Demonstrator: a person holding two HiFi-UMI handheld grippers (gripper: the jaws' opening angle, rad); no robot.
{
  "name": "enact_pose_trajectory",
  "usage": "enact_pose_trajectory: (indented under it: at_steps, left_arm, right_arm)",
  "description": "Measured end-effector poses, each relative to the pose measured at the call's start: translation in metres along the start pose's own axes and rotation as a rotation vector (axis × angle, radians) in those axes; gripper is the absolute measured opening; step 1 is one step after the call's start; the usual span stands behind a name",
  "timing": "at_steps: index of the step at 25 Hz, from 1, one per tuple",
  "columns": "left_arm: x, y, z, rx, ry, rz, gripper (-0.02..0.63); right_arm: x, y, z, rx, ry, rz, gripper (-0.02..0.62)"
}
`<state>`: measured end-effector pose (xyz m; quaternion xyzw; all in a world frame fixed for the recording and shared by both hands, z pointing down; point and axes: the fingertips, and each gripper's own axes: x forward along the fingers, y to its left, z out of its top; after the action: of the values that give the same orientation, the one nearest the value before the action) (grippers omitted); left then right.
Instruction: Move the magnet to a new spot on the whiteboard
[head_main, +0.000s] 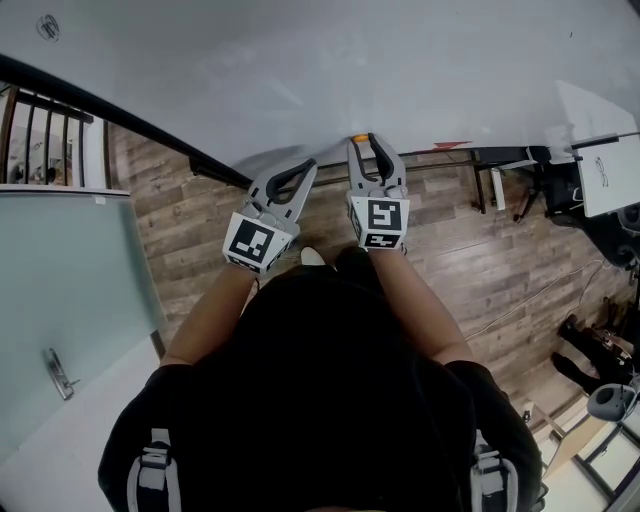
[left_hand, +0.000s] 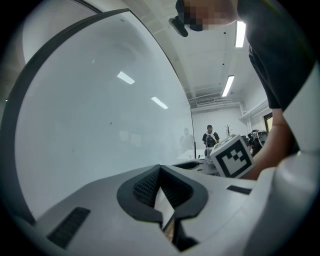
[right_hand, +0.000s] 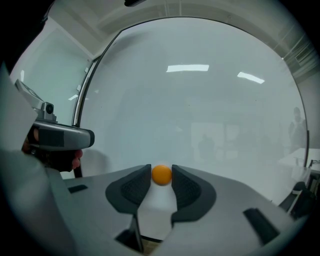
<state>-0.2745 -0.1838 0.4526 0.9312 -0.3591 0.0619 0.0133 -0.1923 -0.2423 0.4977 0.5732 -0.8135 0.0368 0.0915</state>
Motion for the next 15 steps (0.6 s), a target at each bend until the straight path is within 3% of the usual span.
enact_pose_trajectory:
  at_steps: [8, 15]
  left_arm:
    - [-0.005, 0.003, -0.001, 0.009, 0.009, 0.000, 0.002]
    - [-0.012, 0.001, -0.001, 0.008, 0.004, 0.012, 0.002]
  right_arm:
    - [-0.001, -0.002, 0.001, 0.027, -0.014, -0.029, 0.120]
    - [-0.002, -0.002, -0.001, 0.060, -0.011, 0.003, 0.117]
